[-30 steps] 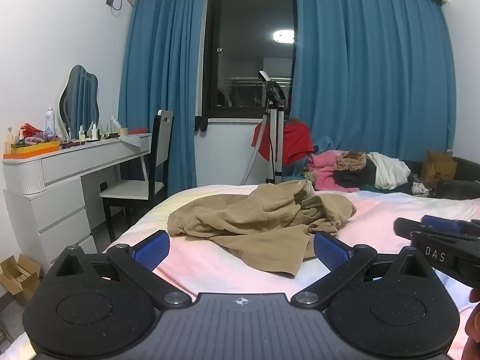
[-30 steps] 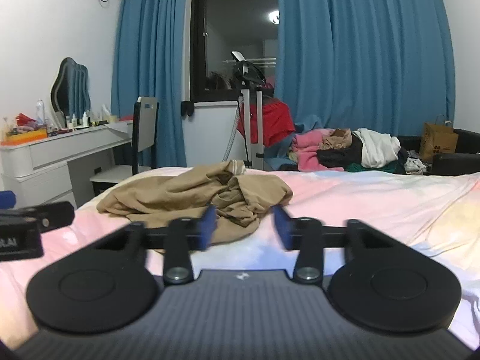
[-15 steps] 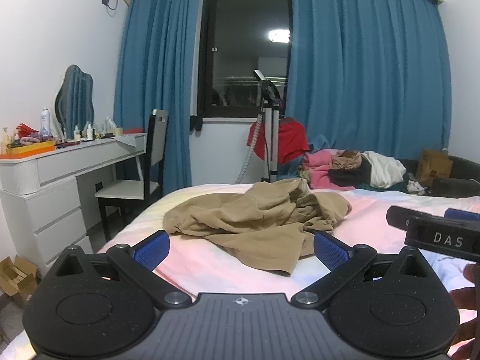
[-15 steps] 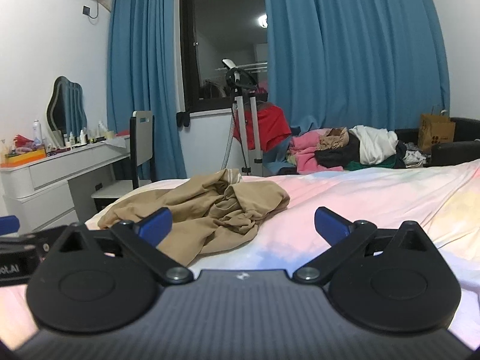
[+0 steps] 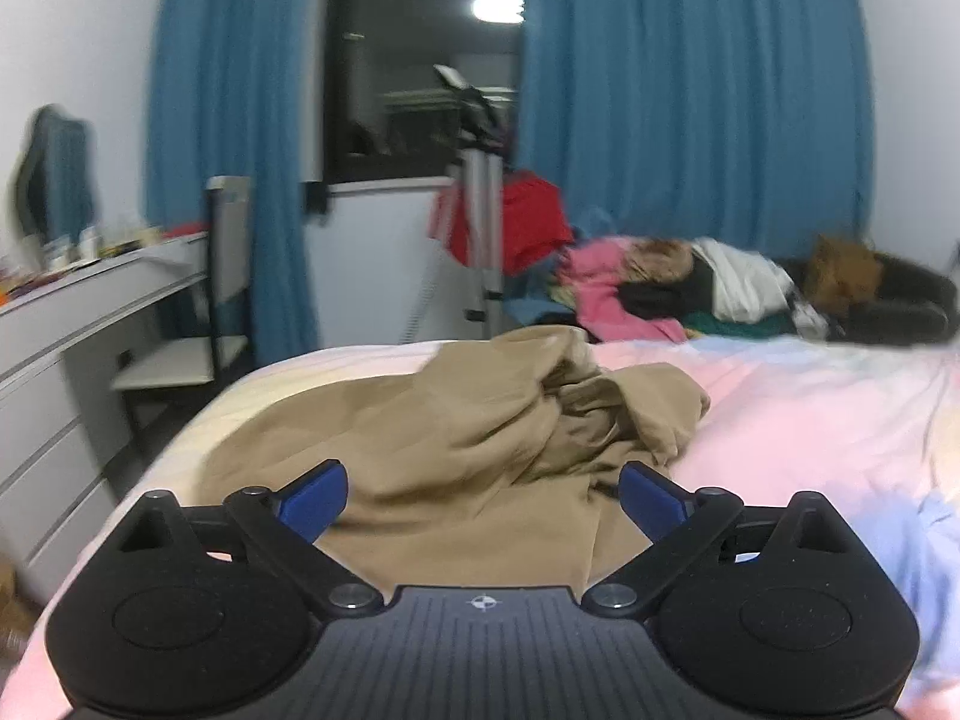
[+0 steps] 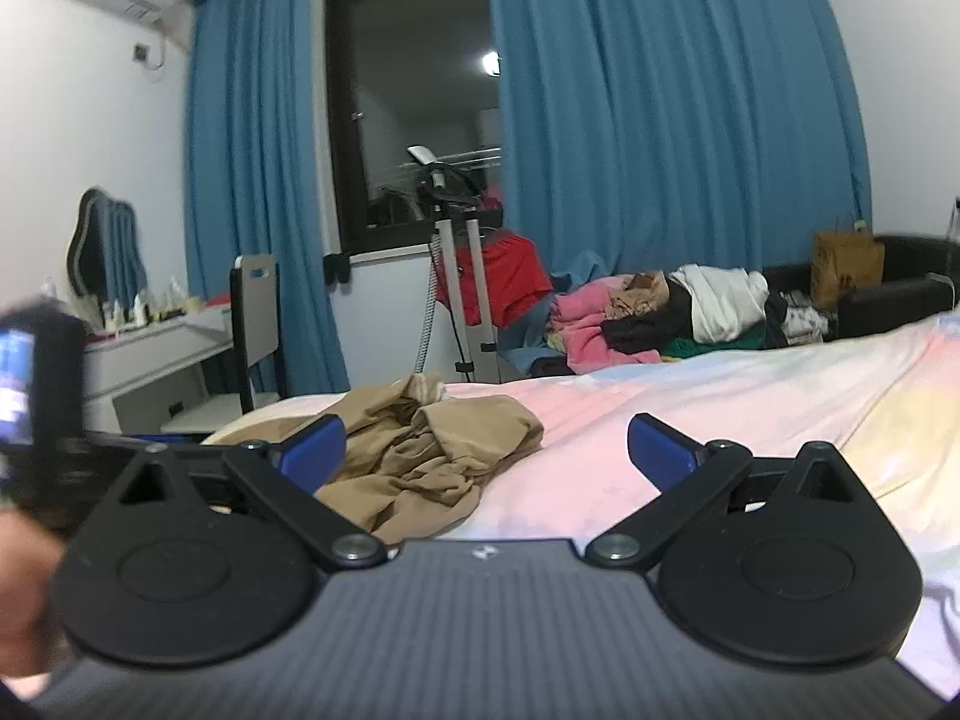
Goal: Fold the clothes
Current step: 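Grasp the tan sweatshirt with the left gripper while the right gripper grasps another edge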
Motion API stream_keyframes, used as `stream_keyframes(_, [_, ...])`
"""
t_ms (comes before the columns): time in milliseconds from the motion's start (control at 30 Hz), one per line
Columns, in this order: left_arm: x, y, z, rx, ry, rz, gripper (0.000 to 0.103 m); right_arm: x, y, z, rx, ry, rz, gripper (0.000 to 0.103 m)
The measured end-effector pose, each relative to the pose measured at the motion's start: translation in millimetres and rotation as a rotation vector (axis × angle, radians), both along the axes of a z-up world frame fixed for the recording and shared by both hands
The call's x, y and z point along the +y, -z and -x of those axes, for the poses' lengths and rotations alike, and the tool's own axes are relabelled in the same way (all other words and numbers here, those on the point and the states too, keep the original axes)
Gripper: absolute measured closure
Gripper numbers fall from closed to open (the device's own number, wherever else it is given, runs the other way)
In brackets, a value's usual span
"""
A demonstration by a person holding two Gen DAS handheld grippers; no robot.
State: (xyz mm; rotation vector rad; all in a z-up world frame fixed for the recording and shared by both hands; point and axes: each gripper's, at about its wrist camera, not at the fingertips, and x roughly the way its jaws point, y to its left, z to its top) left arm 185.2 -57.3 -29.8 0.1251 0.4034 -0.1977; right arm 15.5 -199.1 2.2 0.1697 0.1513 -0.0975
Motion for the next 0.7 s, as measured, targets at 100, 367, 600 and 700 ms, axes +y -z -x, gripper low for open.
stream_keyframes(100, [-29, 23, -47, -0.009, 0.03, -0.14, 0.015, -9, 10, -13, 0.019, 0.004, -0.022, 0.002])
stream_keyframes(367, [-31, 58, -129, 0.052, -0.025, -0.203, 0.083, -23, 49, -58, 0.109, -0.016, -0.101, 0.002])
stream_keyframes(600, [8, 11, -71, -0.021, 0.043, -0.007, 0.099, -19, 55, -64, 0.094, -0.02, -0.094, 0.002])
stream_keyframes(700, [15, -15, -27, -0.059, 0.1, 0.052, 0.099, -14, 50, -56, 0.069, -0.019, -0.073, 0.002])
